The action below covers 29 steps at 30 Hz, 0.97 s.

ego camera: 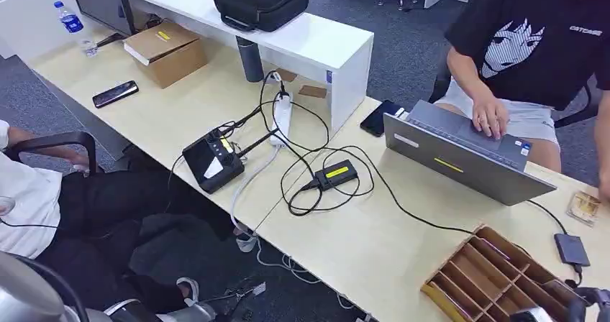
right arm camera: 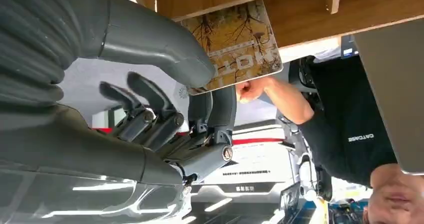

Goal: Pass the card to the sensor for recognition and then transmit it.

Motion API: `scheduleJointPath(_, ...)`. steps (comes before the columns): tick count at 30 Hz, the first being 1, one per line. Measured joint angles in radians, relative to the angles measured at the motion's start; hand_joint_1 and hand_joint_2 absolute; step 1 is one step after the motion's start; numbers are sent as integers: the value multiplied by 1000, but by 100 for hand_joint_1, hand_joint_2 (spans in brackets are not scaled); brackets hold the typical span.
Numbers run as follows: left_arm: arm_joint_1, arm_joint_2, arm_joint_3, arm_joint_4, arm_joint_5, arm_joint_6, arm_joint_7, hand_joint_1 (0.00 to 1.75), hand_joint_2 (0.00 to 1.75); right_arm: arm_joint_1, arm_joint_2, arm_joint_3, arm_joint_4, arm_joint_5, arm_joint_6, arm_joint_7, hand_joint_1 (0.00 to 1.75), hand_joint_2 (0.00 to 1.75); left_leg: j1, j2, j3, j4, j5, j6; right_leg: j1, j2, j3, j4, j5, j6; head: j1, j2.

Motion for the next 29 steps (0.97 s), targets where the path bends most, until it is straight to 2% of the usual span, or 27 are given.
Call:
scheduleJointPath(8, 0, 0, 0, 0, -4, 0, 0, 0, 175, -7, 0, 1, -37, -25, -44, -14, 175, 175, 0, 0, 0, 0, 0, 0, 0, 0, 0, 0, 0, 0, 0, 0)
scheduleJointPath(19, 0, 0, 0, 0, -6, 1, -6, 0, 175, -11, 0, -39, -213, -47, -96, -19, 175, 175, 0, 0, 0, 0, 0, 0, 0, 0, 0, 0, 0, 0, 0, 0)
scheduleJointPath(25, -9, -1, 0, 0, -26, -4, 12, 0, 175, -89, 3, -48, -231, -106, -30, -18, 175, 175, 0, 1, 0, 0, 1, 0, 0, 0, 0, 0, 1, -1, 0, 0)
scheduleJointPath(29, -27, -4, -2, 0, -45, -14, 32, 0, 175, -215, 28, -47, -146, -131, 39, -12, 175, 175, 0, 0, 0, 0, 3, -1, 0, 0, 0, 1, 2, -1, 0, 0)
